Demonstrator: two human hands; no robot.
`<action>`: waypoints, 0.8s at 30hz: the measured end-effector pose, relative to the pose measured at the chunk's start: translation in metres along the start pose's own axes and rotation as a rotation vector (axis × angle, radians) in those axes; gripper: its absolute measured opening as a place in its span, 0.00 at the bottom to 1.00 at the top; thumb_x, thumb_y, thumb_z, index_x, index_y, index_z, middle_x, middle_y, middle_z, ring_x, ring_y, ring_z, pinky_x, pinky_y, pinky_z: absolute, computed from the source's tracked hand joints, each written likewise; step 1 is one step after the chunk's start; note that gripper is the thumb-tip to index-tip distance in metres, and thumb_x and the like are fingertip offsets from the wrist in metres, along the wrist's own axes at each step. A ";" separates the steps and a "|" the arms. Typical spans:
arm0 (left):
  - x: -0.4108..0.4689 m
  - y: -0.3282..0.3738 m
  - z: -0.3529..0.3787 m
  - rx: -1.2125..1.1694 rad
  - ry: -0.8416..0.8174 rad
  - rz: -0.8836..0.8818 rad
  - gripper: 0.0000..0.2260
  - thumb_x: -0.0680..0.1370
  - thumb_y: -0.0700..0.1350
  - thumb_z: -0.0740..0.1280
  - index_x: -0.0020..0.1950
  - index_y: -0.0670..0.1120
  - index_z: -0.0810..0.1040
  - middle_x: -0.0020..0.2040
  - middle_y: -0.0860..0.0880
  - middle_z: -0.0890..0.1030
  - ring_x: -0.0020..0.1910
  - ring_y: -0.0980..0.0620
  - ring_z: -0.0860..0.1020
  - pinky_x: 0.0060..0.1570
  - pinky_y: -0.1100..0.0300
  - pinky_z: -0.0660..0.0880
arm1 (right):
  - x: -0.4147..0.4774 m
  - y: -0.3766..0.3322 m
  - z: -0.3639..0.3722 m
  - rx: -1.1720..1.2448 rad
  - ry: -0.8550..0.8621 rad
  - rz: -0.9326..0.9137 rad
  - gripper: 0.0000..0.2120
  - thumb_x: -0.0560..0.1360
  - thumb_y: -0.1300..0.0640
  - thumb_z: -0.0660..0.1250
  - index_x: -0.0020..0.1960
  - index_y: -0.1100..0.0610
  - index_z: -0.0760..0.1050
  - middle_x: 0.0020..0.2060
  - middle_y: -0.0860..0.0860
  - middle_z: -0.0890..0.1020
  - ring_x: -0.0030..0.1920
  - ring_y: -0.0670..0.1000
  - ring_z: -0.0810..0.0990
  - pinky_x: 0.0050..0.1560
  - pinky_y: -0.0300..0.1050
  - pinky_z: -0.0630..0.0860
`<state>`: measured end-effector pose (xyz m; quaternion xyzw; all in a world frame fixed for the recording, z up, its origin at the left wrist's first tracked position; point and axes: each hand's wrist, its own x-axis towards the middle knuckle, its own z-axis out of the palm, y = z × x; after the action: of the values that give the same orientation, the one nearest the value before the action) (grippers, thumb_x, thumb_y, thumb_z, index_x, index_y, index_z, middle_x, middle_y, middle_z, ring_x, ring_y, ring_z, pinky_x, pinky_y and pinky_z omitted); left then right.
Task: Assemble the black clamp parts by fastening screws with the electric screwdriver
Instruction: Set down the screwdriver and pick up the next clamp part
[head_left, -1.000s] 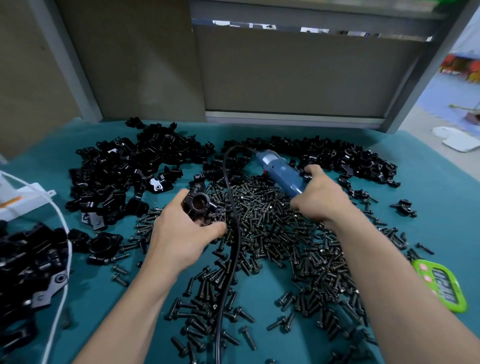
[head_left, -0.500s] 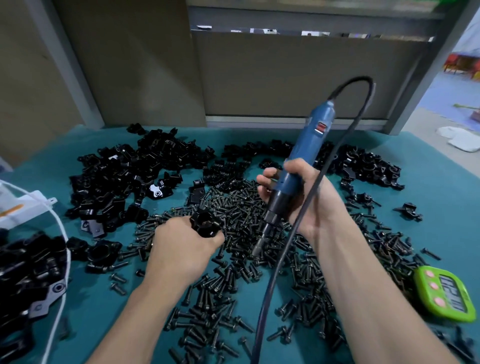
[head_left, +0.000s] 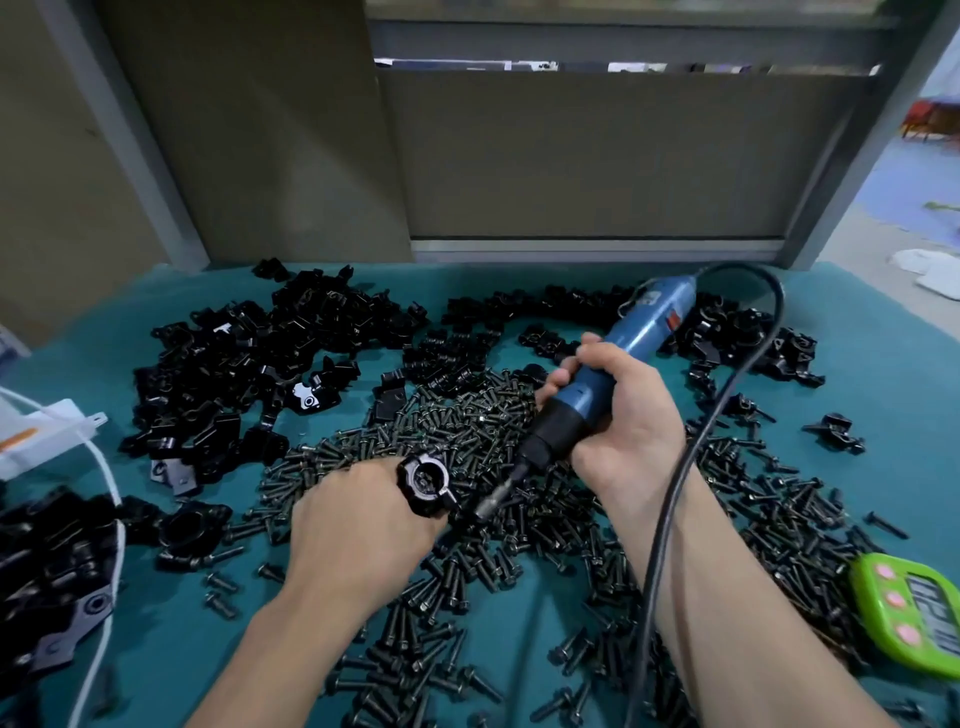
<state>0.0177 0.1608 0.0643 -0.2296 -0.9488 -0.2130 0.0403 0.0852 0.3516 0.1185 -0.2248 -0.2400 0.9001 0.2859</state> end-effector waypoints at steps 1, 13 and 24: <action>-0.001 0.000 0.000 0.001 0.000 0.030 0.16 0.71 0.56 0.75 0.32 0.51 0.73 0.25 0.57 0.75 0.27 0.62 0.71 0.27 0.63 0.61 | 0.001 0.000 0.000 0.046 0.031 0.000 0.11 0.76 0.70 0.64 0.55 0.58 0.72 0.33 0.53 0.75 0.29 0.50 0.74 0.33 0.45 0.76; -0.008 0.003 0.001 0.002 0.017 0.239 0.11 0.71 0.48 0.66 0.32 0.52 0.66 0.23 0.56 0.72 0.23 0.60 0.68 0.27 0.63 0.55 | 0.005 -0.003 -0.003 0.235 0.160 -0.120 0.09 0.76 0.68 0.68 0.48 0.58 0.70 0.30 0.50 0.75 0.26 0.47 0.72 0.30 0.41 0.74; -0.009 0.002 0.000 -0.194 -0.052 0.237 0.11 0.68 0.48 0.72 0.32 0.50 0.70 0.27 0.54 0.76 0.28 0.54 0.75 0.27 0.62 0.64 | 0.002 0.002 -0.001 0.285 0.084 -0.149 0.11 0.76 0.69 0.67 0.51 0.58 0.68 0.30 0.51 0.74 0.27 0.47 0.73 0.31 0.42 0.74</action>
<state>0.0263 0.1586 0.0636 -0.3485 -0.8908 -0.2911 0.0181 0.0831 0.3517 0.1158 -0.2009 -0.1139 0.8912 0.3904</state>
